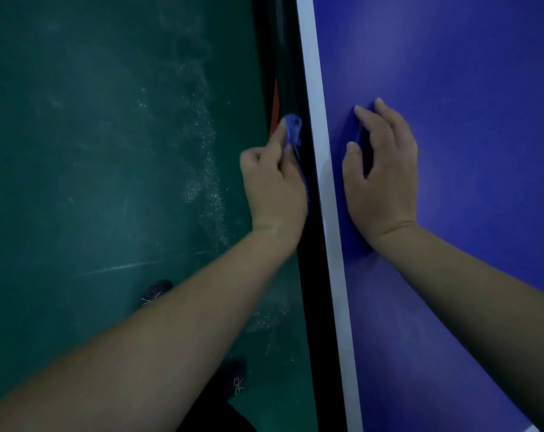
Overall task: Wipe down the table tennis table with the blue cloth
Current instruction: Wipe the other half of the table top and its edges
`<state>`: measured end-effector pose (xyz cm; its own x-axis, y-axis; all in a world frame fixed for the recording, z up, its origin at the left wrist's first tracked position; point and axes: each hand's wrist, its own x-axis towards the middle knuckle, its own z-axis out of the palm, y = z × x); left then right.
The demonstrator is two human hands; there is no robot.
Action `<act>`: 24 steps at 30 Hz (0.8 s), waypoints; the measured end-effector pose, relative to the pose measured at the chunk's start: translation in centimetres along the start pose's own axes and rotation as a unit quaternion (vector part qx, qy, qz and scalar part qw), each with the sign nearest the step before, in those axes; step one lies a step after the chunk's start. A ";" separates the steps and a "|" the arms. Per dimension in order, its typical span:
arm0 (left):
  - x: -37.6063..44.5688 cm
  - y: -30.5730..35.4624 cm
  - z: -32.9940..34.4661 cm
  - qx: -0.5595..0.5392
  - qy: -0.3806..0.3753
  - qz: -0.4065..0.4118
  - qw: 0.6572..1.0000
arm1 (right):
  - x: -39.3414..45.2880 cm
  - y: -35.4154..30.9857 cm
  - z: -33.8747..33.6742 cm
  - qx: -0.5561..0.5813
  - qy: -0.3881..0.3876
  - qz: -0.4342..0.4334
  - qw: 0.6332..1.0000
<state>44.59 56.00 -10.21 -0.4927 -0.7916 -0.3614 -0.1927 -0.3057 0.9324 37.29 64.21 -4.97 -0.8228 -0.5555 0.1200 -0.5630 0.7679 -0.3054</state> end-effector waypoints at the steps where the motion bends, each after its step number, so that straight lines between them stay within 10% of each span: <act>1: 0.7 0.4 0.3 -0.009 0.004 -0.011 1.000 | 0.0 0.0 0.0 0.000 -0.001 -0.001 1.000; 24: -6.4 2.0 -0.5 0.029 0.025 0.028 0.999 | 0.2 0.3 0.1 0.030 -0.003 -0.005 1.000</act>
<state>47.81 60.15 -6.04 -0.4622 -0.8324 -0.3059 -0.2147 -0.2296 0.9493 36.99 64.33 -5.13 -0.8165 -0.5653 0.1177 -0.5656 0.7420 -0.3599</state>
